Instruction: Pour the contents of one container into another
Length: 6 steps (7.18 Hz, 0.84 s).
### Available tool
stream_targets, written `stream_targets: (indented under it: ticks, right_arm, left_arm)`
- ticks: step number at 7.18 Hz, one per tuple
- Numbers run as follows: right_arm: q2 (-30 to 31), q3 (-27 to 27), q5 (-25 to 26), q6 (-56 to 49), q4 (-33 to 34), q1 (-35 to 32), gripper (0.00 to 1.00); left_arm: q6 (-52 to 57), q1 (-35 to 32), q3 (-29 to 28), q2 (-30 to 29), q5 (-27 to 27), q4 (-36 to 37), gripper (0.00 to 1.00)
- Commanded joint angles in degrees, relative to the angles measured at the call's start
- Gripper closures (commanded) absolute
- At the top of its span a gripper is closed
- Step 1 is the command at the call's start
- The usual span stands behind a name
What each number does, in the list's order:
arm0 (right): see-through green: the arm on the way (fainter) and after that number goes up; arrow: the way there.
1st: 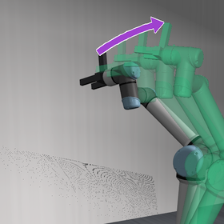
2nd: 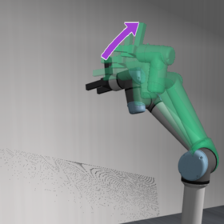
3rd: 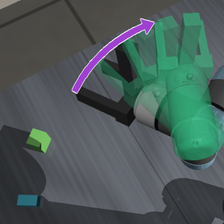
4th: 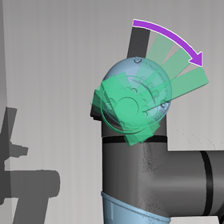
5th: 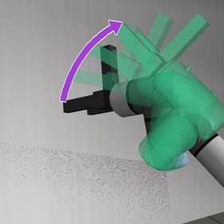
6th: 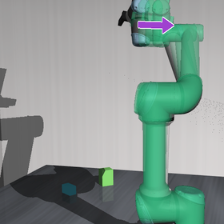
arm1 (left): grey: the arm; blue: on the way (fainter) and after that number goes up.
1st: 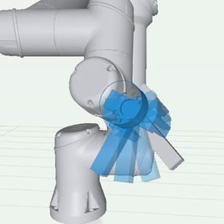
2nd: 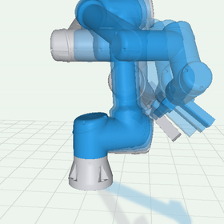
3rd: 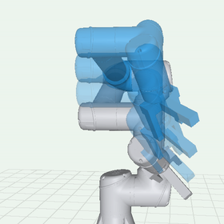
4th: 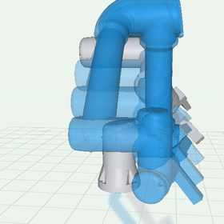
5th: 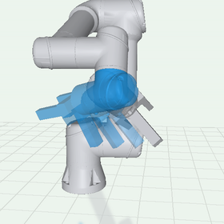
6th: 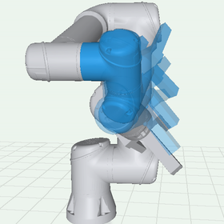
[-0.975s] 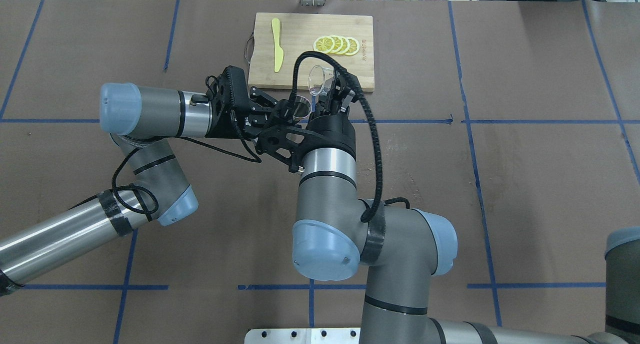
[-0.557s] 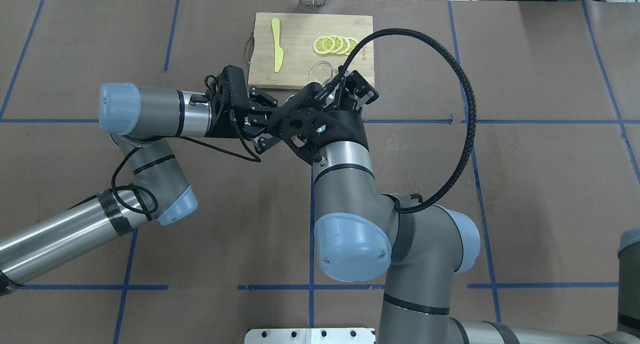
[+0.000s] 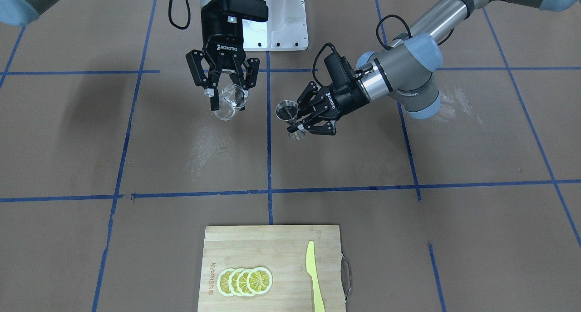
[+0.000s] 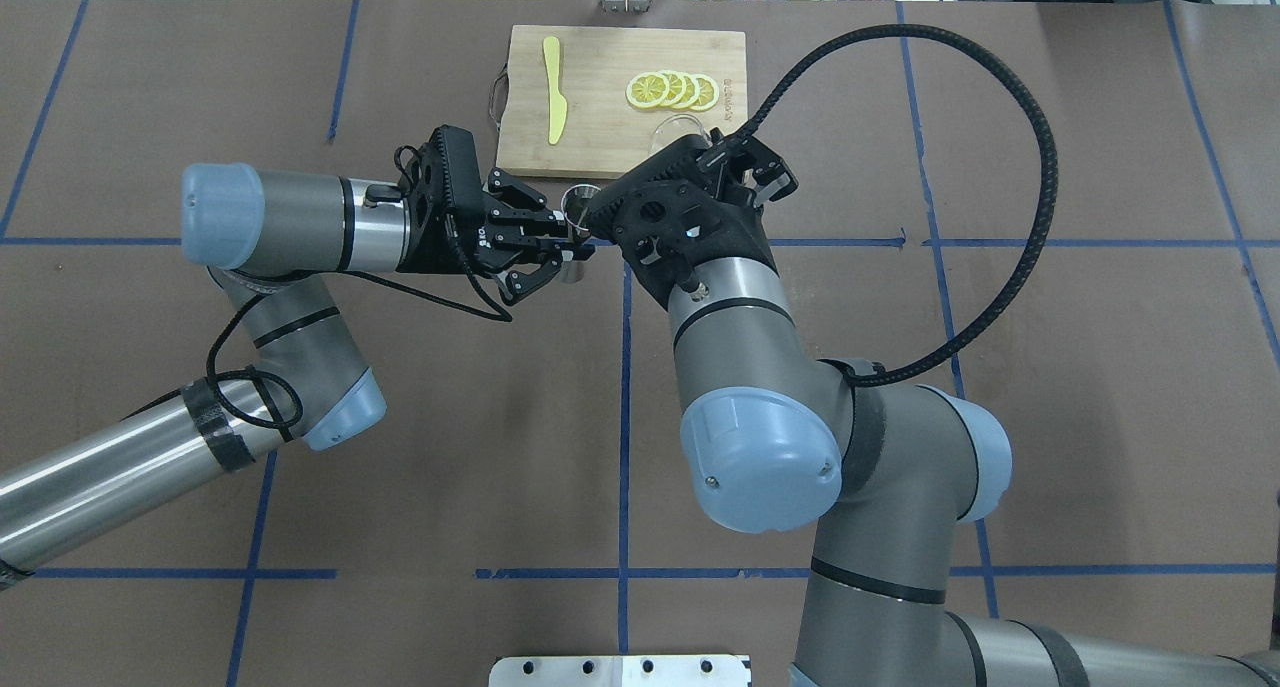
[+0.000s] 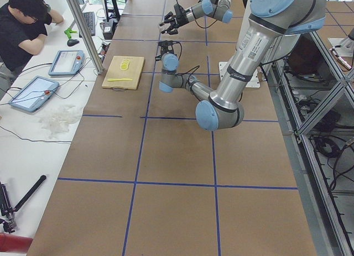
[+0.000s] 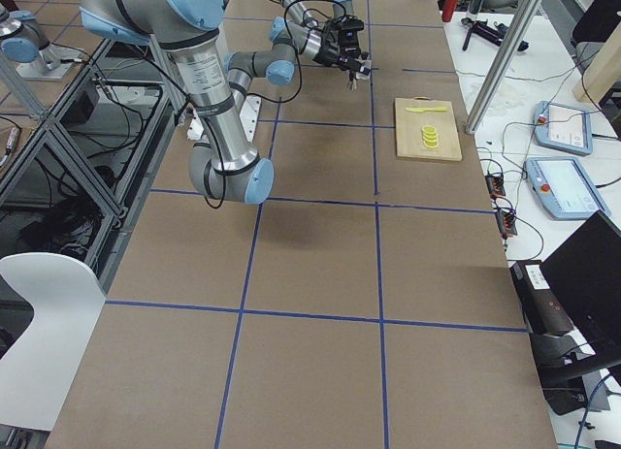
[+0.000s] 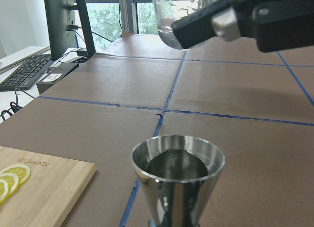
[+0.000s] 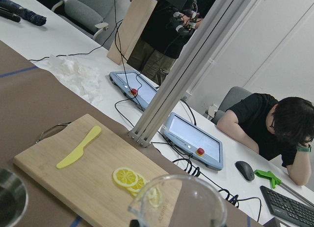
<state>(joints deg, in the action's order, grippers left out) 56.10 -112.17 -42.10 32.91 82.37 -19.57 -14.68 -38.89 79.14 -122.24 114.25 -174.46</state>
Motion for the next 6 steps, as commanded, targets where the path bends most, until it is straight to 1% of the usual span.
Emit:
stream_targets:
  ticks: [1, 3, 4, 5, 6]
  right_arm:
    - [0.8, -0.1, -0.2, 0.1, 0.0, -0.5, 1.0]
    - [0.9, -0.2, 0.3, 0.1, -0.2, -0.5, 1.0]
    - [1.3, -0.2, 0.6, 0.1, -0.4, -0.4, 1.0]
    - [3.0, -0.2, 1.9, 0.0, -4.1, -0.3, 1.0]
    - [5.0, -0.2, 2.3, 0.0, -7.4, -0.2, 1.0]
  left_arm:
    - [-0.8, -2.1, 3.5, 4.4, 0.0, -0.2, 1.0]
    - [-0.8, -3.5, 8.6, 10.5, -0.1, -0.4, 1.0]
    - [-0.8, -3.5, 11.4, 14.4, -2.7, -1.1, 1.0]
    - [-1.0, -3.6, 11.8, 16.8, -3.9, -3.2, 1.0]
    - [-1.1, -3.5, 13.7, 20.4, -4.2, -4.6, 1.0]
